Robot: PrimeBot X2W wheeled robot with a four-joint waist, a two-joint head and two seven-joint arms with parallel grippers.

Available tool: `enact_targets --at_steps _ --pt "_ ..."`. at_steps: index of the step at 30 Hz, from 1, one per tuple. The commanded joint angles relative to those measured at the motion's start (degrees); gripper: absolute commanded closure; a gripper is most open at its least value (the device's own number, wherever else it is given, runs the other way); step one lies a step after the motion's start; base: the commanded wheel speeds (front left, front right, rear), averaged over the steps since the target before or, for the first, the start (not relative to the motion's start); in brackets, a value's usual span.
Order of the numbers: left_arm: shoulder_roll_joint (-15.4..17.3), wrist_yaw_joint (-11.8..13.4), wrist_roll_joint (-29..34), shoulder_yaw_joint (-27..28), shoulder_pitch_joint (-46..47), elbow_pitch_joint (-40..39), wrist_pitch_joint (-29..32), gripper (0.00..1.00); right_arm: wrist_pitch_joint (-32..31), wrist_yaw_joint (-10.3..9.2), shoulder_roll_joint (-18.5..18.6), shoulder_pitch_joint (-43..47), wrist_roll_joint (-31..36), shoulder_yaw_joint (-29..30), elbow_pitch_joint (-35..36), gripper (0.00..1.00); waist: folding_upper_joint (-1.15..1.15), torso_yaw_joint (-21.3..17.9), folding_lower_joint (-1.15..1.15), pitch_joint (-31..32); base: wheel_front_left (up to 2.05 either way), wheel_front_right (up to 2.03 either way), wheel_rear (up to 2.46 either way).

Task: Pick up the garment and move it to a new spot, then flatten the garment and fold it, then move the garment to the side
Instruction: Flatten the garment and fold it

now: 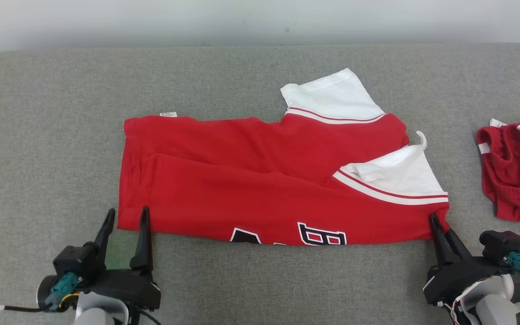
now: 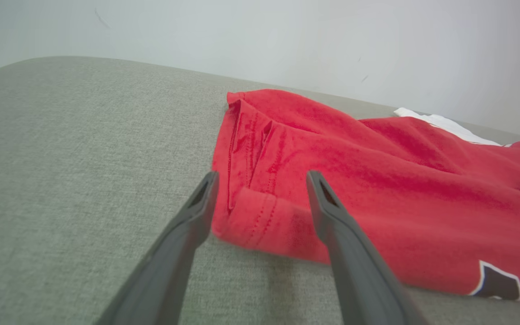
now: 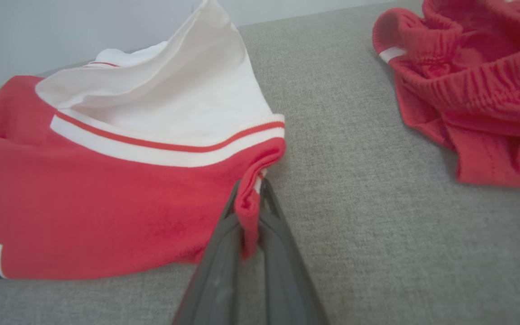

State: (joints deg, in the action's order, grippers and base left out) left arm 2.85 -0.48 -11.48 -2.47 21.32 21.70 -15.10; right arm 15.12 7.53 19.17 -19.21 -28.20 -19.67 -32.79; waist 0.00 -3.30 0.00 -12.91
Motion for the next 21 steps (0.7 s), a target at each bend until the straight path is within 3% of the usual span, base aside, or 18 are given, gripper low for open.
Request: enact_targets --at_steps 1,9,10,11,21 --pt "0.1 -0.3 -0.1 -0.3 -0.1 1.8 0.0 0.0 0.0 -0.09 0.2 -0.2 0.4 -0.7 0.1 1.0 0.0 -0.3 0.0 0.0 0.0 0.0 0.0" --pt "0.1 -1.4 -0.5 -0.3 1.6 6.7 0.0 0.0 0.0 -0.09 0.0 -1.0 0.2 -1.3 0.2 1.0 0.0 -0.8 0.0 -0.4 0.0 0.0 0.0" --pt "0.1 -1.6 -0.4 -0.3 1.6 7.0 0.0 0.65 0.0 -0.09 0.0 -1.1 0.1 -1.3 0.3 1.0 0.0 -0.8 0.0 -0.5 0.0 0.0 0.0" --pt "0.1 -2.0 -0.3 -0.4 1.6 7.2 0.0 1.0 0.0 -0.09 0.0 -1.1 0.1 -1.3 0.3 1.0 0.0 -0.8 0.0 -0.5 0.0 0.0 0.0" --pt "0.2 -1.3 -1.1 0.7 -2.5 4.3 0.0 1.0 0.0 -0.09 0.0 0.3 0.0 -1.2 -0.2 1.0 0.0 0.7 0.0 2.0 0.0 0.0 0.0"
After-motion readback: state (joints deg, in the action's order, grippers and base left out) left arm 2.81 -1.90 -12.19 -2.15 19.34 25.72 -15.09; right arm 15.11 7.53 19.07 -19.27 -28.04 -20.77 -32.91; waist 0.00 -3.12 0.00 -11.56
